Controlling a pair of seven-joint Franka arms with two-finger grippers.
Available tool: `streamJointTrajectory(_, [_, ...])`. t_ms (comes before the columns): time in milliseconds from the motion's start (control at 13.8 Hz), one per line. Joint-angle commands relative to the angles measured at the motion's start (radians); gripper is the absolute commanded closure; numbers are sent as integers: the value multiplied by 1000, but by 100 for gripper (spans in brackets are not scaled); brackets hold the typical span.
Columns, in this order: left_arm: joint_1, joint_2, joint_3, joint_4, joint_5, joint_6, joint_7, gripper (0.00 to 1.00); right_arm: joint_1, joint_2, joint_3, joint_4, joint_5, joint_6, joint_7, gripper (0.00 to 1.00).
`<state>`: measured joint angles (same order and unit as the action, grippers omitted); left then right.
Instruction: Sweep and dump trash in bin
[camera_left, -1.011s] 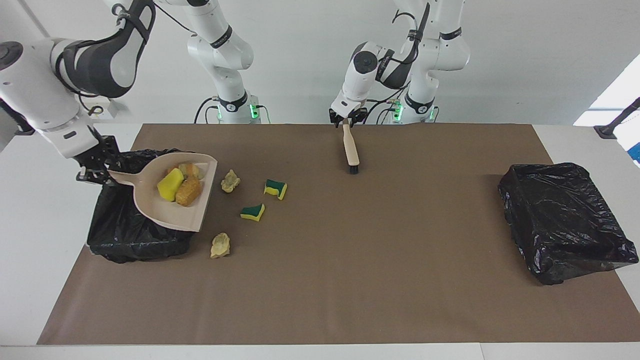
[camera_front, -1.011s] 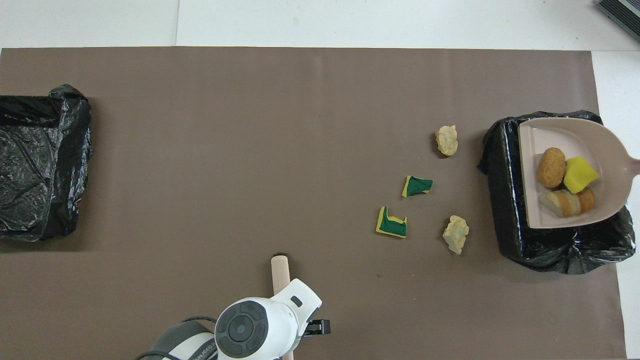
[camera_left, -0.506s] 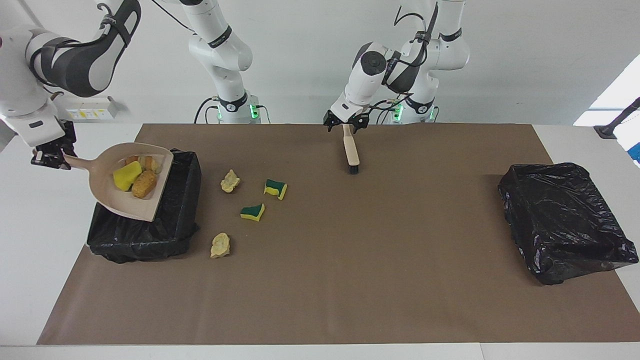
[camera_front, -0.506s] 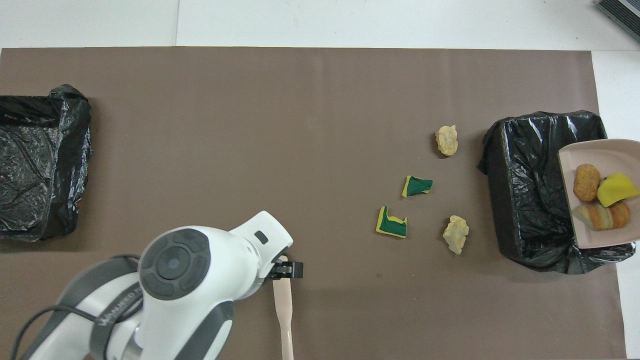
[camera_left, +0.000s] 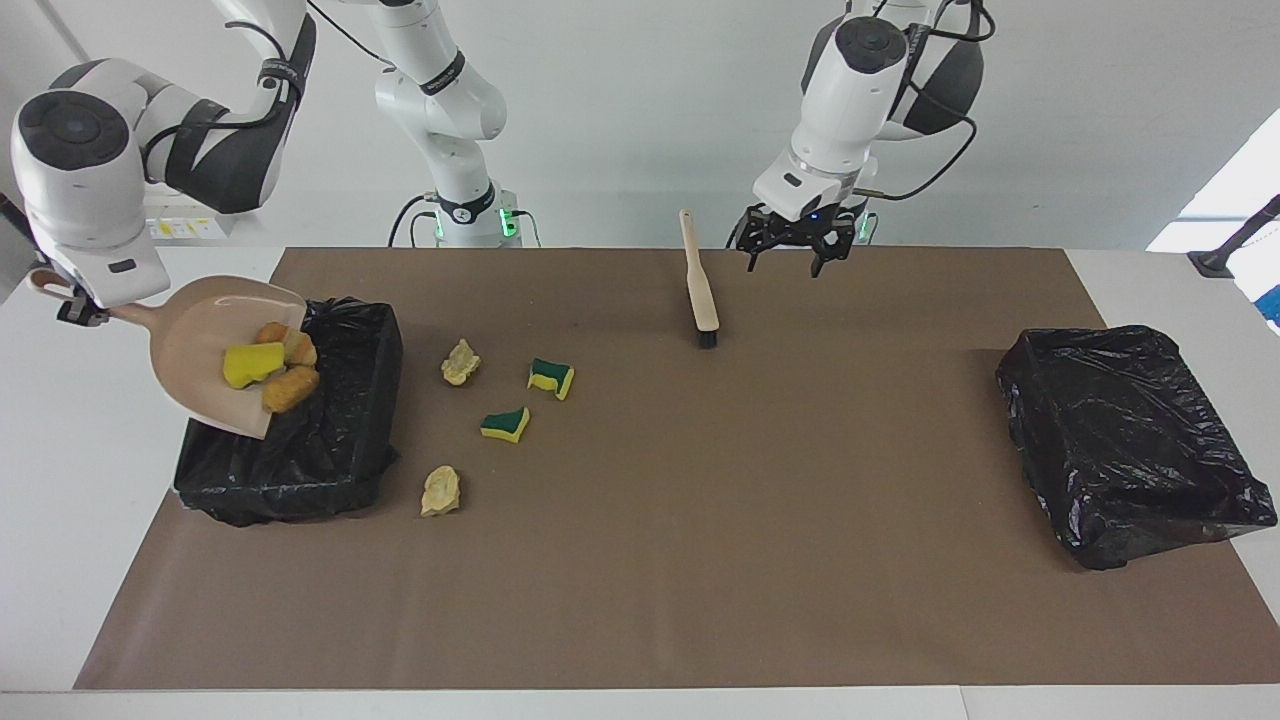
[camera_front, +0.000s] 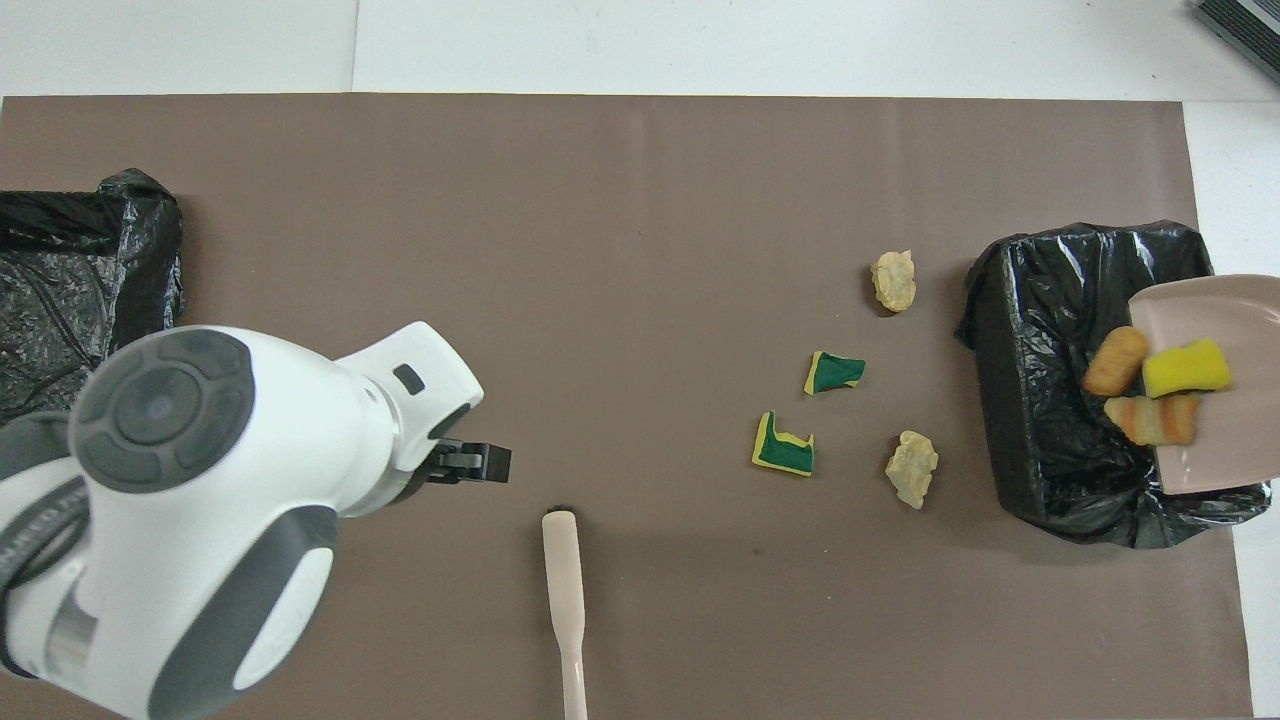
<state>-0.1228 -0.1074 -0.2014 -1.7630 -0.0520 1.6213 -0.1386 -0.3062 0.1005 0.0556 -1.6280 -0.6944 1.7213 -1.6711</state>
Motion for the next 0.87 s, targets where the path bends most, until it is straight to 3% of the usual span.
streamJointTrajectory(0, [-2, 32, 75, 152, 24, -130, 126, 0, -5, -65, 6, -23, -37, -14, -30, 100])
streamJointTrajectory(361, [41, 123, 120, 341, 14, -270, 185, 0, -4, -81, 16, -6, -25, -14, -30, 100])
streamJointTrajectory(795, [48, 109, 120, 333, 21, -239, 238, 0, 41, -90, 18, -27, 263, -31, 150, 100])
